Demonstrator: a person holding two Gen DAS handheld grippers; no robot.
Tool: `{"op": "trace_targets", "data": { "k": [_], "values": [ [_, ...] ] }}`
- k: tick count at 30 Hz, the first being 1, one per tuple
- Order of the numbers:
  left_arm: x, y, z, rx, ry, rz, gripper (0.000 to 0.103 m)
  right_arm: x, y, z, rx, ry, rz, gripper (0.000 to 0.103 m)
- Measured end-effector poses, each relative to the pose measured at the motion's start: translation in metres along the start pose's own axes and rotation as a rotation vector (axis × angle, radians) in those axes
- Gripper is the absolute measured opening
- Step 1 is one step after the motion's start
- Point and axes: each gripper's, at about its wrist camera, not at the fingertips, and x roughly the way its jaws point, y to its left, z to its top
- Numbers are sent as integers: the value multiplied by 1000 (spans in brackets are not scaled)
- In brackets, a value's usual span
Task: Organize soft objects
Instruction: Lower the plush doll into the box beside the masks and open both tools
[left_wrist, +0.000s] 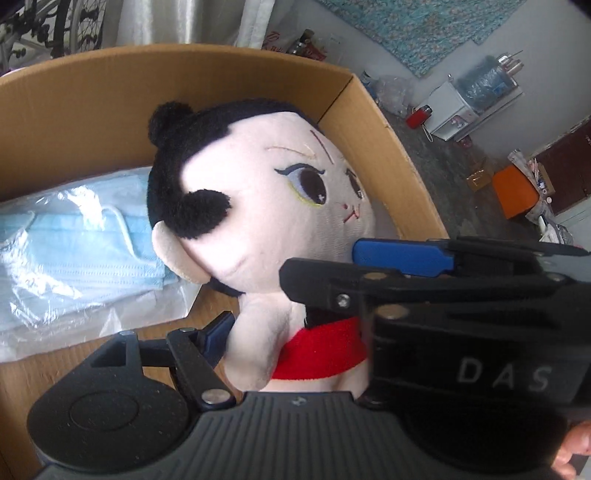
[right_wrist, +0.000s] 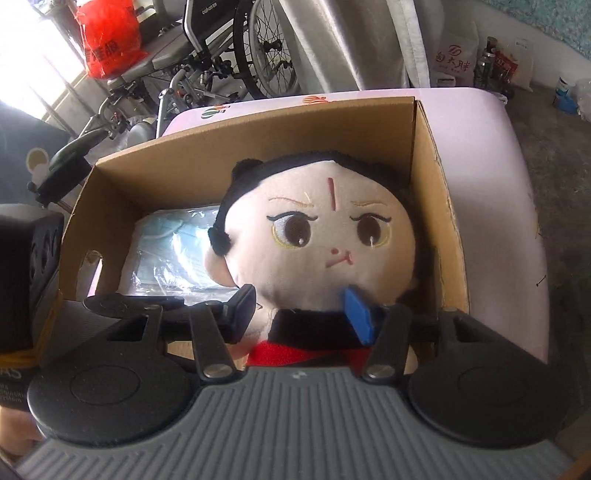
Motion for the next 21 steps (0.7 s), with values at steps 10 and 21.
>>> {"op": "trace_targets", "data": {
  "k": [10, 21],
  "values": [
    [-10, 24, -21, 3, 6, -47, 40, 9, -3, -19, -47, -3, -67, 56],
    [-61, 23, -42, 4, -95, 18, 61, -22, 14, -30, -101, -61, -115, 64]
  ]
}}
